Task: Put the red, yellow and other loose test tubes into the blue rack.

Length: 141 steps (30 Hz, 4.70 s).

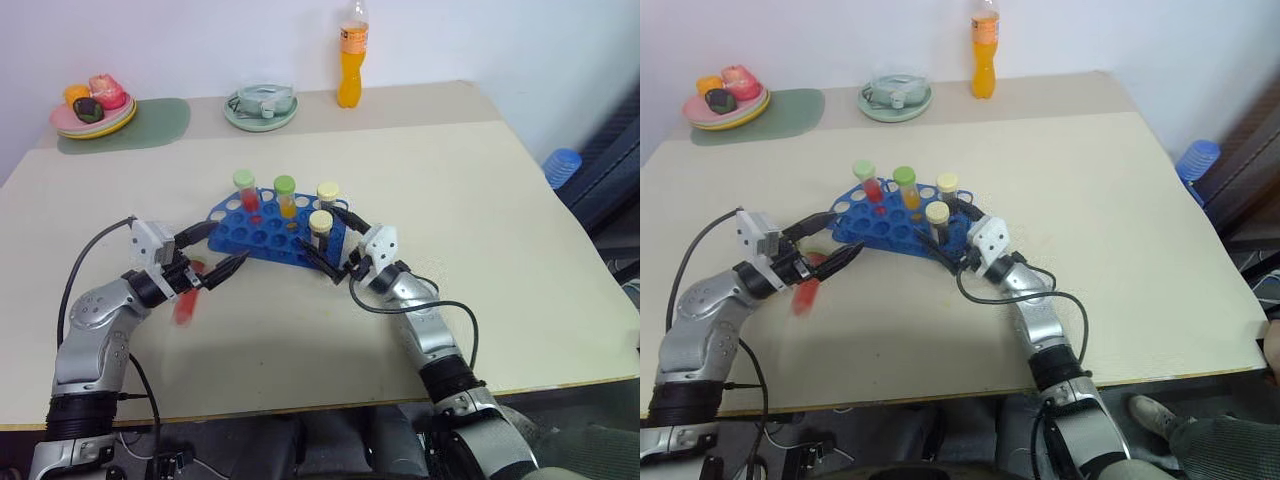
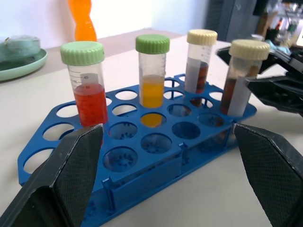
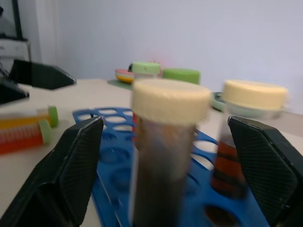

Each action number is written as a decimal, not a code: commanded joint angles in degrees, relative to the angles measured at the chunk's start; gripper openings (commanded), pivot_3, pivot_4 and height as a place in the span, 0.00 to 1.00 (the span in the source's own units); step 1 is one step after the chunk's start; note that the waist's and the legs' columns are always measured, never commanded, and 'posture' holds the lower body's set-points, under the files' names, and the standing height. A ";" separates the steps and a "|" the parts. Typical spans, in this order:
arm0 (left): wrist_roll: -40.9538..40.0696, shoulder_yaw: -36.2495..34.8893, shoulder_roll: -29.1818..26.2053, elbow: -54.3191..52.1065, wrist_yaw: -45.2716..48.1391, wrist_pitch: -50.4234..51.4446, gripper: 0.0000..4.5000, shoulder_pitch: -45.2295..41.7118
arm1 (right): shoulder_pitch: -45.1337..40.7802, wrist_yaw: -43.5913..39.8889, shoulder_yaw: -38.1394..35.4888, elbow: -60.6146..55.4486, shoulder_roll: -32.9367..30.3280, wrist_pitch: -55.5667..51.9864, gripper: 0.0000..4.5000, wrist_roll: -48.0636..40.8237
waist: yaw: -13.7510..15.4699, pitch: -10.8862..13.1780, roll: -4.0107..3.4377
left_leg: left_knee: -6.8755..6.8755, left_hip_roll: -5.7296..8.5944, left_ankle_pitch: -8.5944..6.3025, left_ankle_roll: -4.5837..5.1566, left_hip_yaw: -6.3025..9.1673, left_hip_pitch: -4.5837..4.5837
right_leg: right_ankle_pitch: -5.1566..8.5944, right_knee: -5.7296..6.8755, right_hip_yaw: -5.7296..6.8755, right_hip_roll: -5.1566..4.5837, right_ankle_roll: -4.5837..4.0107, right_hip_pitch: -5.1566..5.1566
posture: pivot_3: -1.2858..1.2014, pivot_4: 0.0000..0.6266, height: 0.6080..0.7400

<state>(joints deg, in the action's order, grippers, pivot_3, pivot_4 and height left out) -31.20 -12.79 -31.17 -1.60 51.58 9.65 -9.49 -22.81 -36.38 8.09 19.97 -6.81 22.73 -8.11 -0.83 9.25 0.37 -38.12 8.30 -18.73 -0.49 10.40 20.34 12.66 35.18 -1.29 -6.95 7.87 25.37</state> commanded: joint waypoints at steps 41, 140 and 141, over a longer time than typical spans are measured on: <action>-20.57 -4.11 -4.55 -3.87 -63.08 82.85 1.00 -22.99 | 18.26 -20.52 -11.20 -49.56 -36.29 -36.23 0.98 -21.26 | 1.66 0.01 0.14 | -0.09 -0.10 -0.05 -0.10 -0.11 0.01 | 0.00 0.03 -0.11 0.06 0.00 0.00 | 0.52 0.24 1.00; -9.94 -6.88 -18.56 -3.75 -36.54 82.85 0.98 -28.32 | 13.37 -18.06 -10.18 -45.52 -33.08 -36.12 1.00 -18.71 | 2.85 -0.01 0.20 | -0.13 -0.23 -0.12 -0.03 -0.51 -0.05 | -0.08 0.02 -0.22 0.11 -0.07 0.07 | 0.52 0.24 1.00; -9.93 -5.28 -20.66 -2.91 -35.41 82.85 0.98 -28.13 | 13.22 -18.12 -10.05 -45.28 -32.98 -35.99 1.00 -18.70 | 2.74 -0.01 0.21 | -0.12 -0.23 -0.12 -0.03 -0.51 -0.05 | -0.08 0.02 -0.22 0.11 -0.07 0.08 | 0.52 0.24 1.00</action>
<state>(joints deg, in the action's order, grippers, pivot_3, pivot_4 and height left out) -41.69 -18.99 -49.73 -5.03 14.70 92.04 -36.93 -8.64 -54.31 -1.73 -24.78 -40.21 -14.46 -27.03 1.90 9.24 0.58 -38.23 8.06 -18.85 -0.53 9.89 20.29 12.57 35.22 -1.52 -6.84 7.80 25.47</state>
